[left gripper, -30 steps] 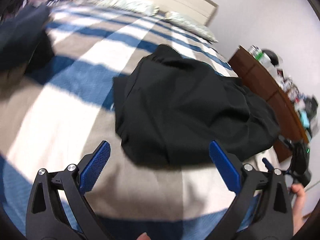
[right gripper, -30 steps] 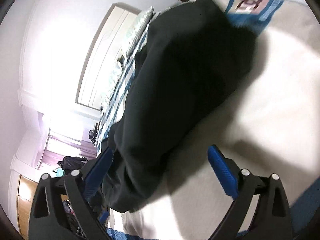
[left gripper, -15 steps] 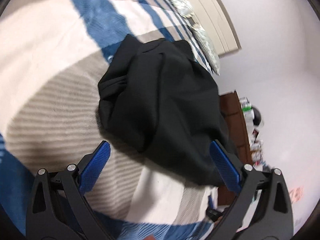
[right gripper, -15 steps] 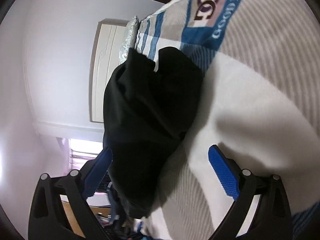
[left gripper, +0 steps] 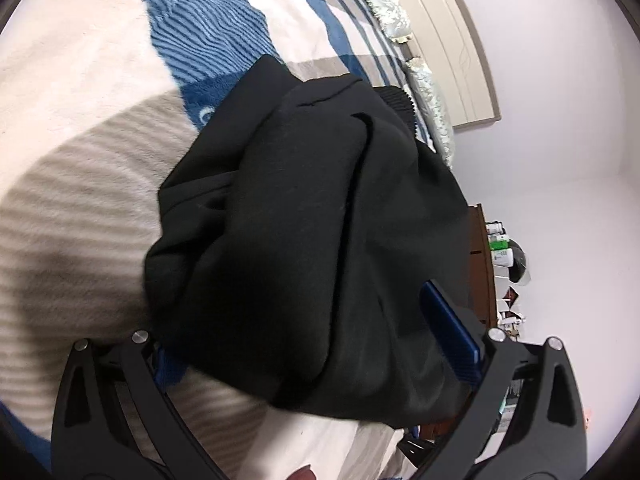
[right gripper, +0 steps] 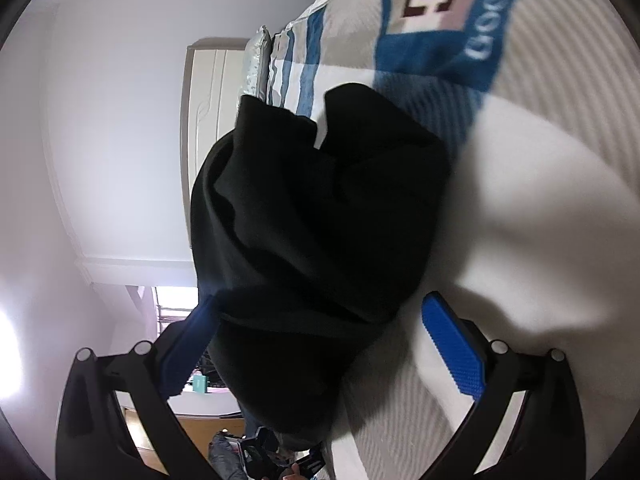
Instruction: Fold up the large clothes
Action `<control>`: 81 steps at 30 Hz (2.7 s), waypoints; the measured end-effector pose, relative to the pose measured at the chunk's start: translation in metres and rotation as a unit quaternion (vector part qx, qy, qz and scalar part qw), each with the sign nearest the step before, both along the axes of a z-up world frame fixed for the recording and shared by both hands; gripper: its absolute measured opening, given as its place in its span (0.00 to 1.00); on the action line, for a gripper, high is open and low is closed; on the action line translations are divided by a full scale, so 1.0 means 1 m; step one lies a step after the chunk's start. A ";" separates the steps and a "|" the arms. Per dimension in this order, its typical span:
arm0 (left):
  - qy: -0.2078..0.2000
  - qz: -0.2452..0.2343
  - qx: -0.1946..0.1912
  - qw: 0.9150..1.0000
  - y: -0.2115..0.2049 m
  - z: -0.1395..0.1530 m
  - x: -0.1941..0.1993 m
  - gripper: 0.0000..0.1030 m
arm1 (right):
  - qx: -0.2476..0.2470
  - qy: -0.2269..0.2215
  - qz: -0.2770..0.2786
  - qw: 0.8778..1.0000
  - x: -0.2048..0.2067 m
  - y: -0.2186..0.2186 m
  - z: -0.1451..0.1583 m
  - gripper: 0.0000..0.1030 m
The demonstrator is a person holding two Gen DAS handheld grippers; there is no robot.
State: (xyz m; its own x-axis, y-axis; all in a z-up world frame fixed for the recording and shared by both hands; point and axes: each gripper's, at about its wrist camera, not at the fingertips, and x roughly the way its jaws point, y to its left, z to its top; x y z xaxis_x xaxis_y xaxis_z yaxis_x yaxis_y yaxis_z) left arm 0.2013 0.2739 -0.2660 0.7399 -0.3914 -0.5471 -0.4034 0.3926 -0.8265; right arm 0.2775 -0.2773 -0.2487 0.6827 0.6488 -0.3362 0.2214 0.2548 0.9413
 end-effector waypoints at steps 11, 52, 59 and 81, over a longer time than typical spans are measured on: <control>0.012 0.030 -0.071 0.997 0.015 -0.009 0.006 0.94 | -0.055 0.064 -0.022 0.996 0.045 0.017 0.013 0.97; -0.134 -0.045 -0.012 0.990 0.052 0.157 -0.060 0.26 | -0.183 -0.118 0.108 0.970 0.038 0.076 0.219 0.35; -0.181 -0.026 0.013 0.983 0.137 0.231 -0.116 0.26 | -0.163 -0.180 0.152 0.958 0.018 0.158 0.283 0.34; -0.175 0.171 0.227 0.943 0.579 0.383 -0.281 0.26 | -0.073 -0.283 0.387 0.874 0.083 0.722 0.342 0.34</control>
State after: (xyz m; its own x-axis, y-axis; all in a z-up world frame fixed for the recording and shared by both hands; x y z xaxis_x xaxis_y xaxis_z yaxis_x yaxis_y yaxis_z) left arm -0.0793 0.8524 0.1166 0.9466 0.1184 -0.2999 -0.3043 0.6350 -0.7101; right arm 0.3604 0.4444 0.0934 0.1419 0.9687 -0.2037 -0.5618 0.2482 0.7892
